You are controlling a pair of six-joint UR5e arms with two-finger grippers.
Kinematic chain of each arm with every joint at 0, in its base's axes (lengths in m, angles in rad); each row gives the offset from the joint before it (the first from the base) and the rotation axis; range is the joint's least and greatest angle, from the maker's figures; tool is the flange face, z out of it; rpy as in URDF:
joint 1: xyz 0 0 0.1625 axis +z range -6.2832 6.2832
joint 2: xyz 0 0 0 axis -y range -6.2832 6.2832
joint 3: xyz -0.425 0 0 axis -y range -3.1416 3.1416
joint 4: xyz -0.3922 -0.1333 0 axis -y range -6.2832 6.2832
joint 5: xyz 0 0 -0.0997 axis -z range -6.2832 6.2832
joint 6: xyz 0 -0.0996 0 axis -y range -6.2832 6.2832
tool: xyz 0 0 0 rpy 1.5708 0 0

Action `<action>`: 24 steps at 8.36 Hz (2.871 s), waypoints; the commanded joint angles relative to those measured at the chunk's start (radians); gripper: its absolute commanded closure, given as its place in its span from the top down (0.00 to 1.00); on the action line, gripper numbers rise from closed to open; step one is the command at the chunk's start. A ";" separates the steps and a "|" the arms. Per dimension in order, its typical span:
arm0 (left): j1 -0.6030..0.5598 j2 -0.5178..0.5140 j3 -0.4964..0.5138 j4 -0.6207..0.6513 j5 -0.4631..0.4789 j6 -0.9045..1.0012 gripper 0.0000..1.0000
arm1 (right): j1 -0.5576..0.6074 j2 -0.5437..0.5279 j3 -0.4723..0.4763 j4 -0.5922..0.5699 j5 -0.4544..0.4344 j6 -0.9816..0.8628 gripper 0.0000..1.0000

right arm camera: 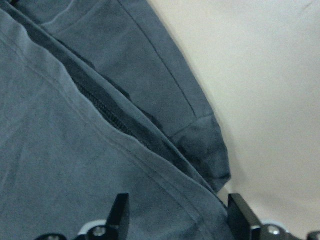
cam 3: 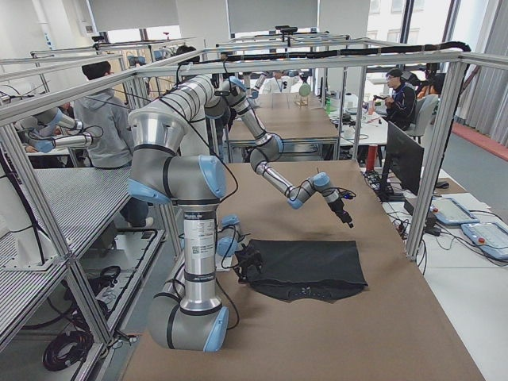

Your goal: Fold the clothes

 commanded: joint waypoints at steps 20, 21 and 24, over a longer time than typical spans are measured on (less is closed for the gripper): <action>0.365 0.427 -0.789 0.251 0.273 -0.431 0.94 | 0.015 -0.055 0.085 0.032 0.006 -0.079 0.00; 0.472 0.504 -0.911 0.318 0.352 -0.468 0.94 | 0.014 -0.056 0.087 0.034 0.008 -0.079 0.00; 0.683 0.552 -0.940 0.376 0.435 -0.638 0.90 | 0.014 -0.058 0.085 0.034 0.006 -0.079 0.00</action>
